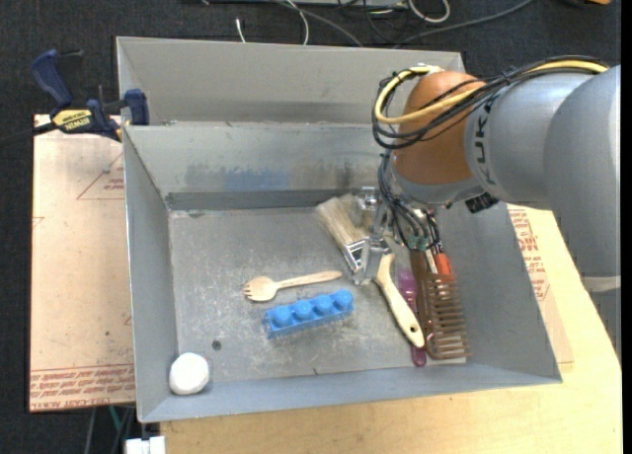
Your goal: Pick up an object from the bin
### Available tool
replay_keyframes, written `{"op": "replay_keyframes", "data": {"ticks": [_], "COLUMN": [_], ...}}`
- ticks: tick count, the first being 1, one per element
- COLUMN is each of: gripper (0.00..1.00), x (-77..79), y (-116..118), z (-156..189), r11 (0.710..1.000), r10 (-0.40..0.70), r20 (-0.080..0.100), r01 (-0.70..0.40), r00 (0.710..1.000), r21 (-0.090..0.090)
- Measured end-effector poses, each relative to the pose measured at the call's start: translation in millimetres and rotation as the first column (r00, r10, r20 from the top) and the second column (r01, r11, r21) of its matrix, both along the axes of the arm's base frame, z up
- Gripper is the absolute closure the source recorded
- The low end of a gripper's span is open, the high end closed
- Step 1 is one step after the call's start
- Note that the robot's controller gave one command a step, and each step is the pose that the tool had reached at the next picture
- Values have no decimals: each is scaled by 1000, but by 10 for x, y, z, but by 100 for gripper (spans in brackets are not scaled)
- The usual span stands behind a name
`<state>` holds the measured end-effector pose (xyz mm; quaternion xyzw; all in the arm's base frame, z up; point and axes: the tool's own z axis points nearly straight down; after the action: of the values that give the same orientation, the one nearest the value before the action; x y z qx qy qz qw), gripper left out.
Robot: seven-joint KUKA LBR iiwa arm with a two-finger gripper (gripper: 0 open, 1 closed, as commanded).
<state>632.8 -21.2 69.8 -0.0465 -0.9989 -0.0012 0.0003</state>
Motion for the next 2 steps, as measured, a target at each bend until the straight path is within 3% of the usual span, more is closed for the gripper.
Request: {"op": "replay_keyframes", "data": {"ticks": [1,2], "gripper": [0,0], "x": [-997,-462], "y": [1090,146], "z": [632,292], "r11": [991,985], "r10": [133,-174], "r20": [7,8], "r01": [-133,174], "r00": [991,985], "r21": [3,-4]}}
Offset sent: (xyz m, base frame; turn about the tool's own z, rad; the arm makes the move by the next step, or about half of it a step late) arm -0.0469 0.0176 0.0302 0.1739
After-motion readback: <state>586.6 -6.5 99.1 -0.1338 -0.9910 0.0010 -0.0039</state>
